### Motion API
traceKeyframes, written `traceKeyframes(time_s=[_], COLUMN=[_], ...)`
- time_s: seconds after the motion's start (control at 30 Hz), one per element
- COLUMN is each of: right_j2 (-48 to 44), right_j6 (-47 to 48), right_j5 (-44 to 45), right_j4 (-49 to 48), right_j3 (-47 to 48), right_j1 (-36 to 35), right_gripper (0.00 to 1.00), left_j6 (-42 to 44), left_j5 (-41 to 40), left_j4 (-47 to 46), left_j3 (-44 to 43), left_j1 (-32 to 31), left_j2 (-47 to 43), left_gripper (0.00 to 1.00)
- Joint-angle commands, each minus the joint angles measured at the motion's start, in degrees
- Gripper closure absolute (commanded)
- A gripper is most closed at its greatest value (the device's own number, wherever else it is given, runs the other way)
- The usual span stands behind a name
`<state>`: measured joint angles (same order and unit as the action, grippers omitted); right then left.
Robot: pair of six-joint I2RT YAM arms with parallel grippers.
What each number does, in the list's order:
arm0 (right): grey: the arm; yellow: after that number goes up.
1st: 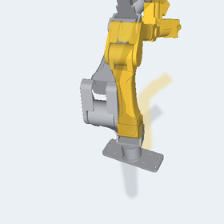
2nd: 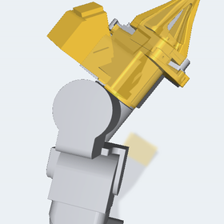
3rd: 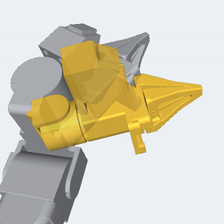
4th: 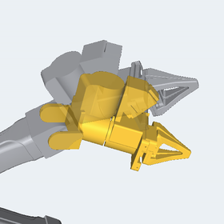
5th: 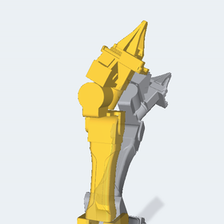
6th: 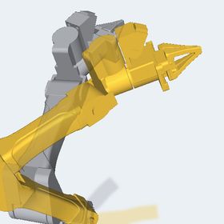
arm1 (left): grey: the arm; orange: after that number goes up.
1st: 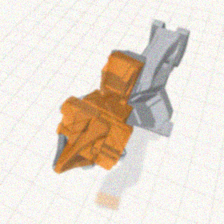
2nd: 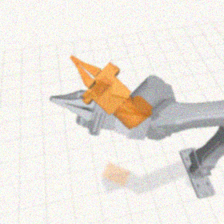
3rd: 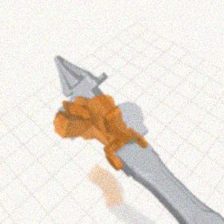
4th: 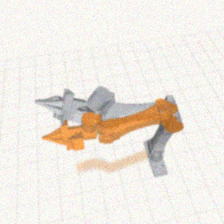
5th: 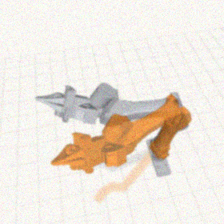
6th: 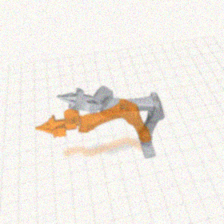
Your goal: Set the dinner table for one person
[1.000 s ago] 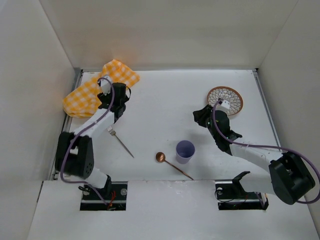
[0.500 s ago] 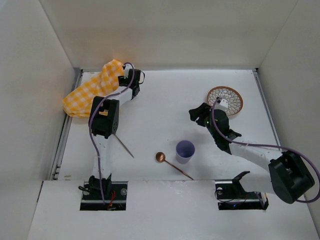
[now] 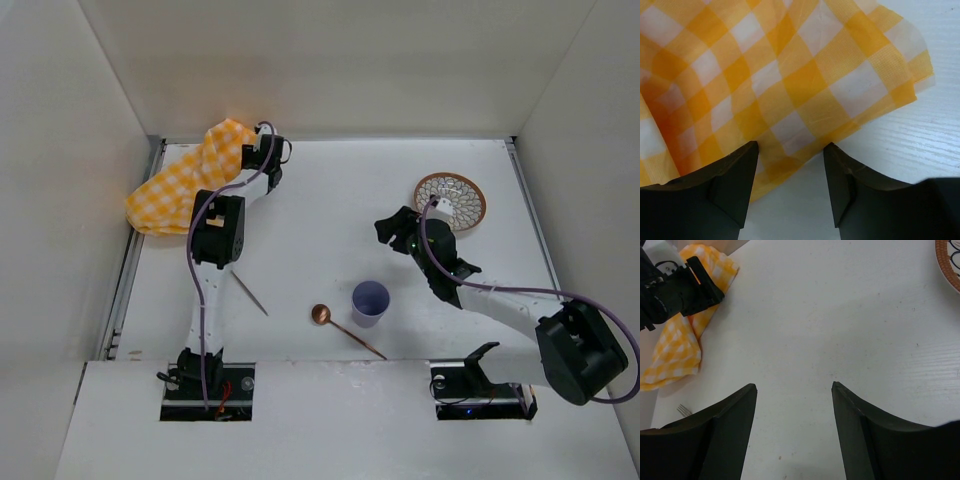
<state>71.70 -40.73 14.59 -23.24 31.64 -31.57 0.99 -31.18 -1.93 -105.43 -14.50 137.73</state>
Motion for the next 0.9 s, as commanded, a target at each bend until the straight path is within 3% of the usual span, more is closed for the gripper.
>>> traceKeyframes(time_s=[0.0,0.1,0.2,0.5,0.6,0.77,0.87], right_j2=[-0.86,-0.69,-0.07,-1.74,-2.53,-4.02,-6.92], right_j6=[0.56,0.65,0.57,0.48,0.21,0.21,-0.14], right_j5=[-0.26,0.09,-0.26,0.35,0.09,0.35,1.31], right_j4=[-2.25,-2.59,-2.59,-2.68,-2.68,-2.68,-2.77], right_j3=[2.02,2.11,2.29,1.32,0.88,0.27,-1.05], right_j1=[-0.46,-0.46,-0.46,0.06,0.68,1.47,2.70], right_gripper=[0.32,0.32,0.32,0.32,0.32,0.27,0.24], left_j6=[5.07,5.25,4.37,2.88,0.33,-4.85,-6.26], left_j5=[-0.82,2.95,6.73,13.07,14.13,14.04,15.18], left_j4=[1.23,1.67,0.88,0.70,0.44,0.35,-2.10], left_j3=[-3.02,-3.99,-4.26,-9.79,-9.89,-7.44,0.89], left_j1=[0.13,-1.62,-4.34,-15.50,-18.40,-20.52,-21.05], left_j2=[1.48,1.49,0.44,1.14,0.44,-5.43,-14.38], left_gripper=[0.53,0.72,0.81,0.84,0.78,0.48,0.44])
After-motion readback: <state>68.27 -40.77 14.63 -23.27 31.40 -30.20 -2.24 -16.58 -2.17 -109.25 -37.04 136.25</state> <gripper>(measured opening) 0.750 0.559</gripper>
